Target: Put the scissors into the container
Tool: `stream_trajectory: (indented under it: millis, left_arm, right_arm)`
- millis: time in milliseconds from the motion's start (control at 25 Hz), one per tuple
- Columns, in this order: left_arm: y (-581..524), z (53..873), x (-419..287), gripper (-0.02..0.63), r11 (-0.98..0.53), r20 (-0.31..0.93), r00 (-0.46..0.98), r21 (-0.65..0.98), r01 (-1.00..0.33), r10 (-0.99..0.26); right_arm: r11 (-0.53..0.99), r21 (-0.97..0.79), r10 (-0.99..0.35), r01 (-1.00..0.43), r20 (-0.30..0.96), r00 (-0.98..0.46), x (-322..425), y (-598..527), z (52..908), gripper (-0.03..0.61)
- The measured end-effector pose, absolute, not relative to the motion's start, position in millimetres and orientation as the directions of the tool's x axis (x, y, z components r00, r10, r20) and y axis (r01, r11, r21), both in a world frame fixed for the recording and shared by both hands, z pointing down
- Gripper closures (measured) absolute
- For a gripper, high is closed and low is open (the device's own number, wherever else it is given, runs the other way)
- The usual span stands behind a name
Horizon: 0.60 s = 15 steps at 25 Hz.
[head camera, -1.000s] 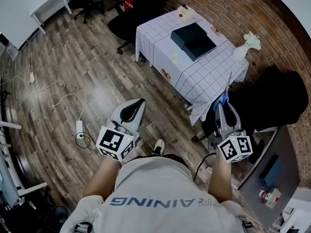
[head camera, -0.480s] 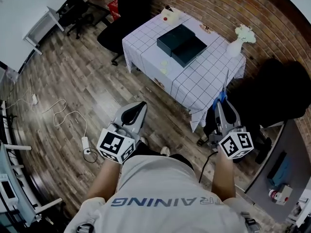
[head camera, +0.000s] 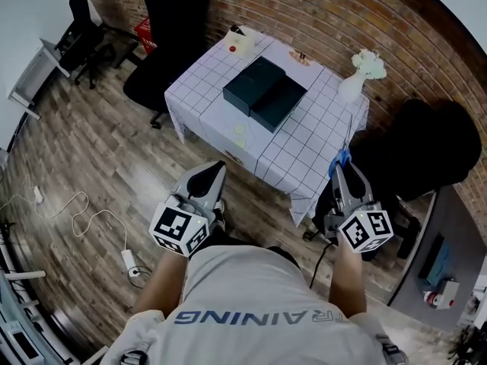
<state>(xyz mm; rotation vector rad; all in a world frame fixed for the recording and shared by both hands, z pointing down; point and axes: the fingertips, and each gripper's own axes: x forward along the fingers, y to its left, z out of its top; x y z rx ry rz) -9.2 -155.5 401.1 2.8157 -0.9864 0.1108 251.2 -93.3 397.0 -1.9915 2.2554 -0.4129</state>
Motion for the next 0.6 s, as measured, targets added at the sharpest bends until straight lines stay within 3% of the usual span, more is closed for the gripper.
stream_trajectory:
  millis: [600]
  left_arm:
    - [-361,411,-48,0.612,-0.841,0.162,0.856,0.169,-0.515,-0.491]
  right_arm:
    - [-0.065,-0.259,-0.989,-0.964,0.144,0.028,213,-261,389,0.472]
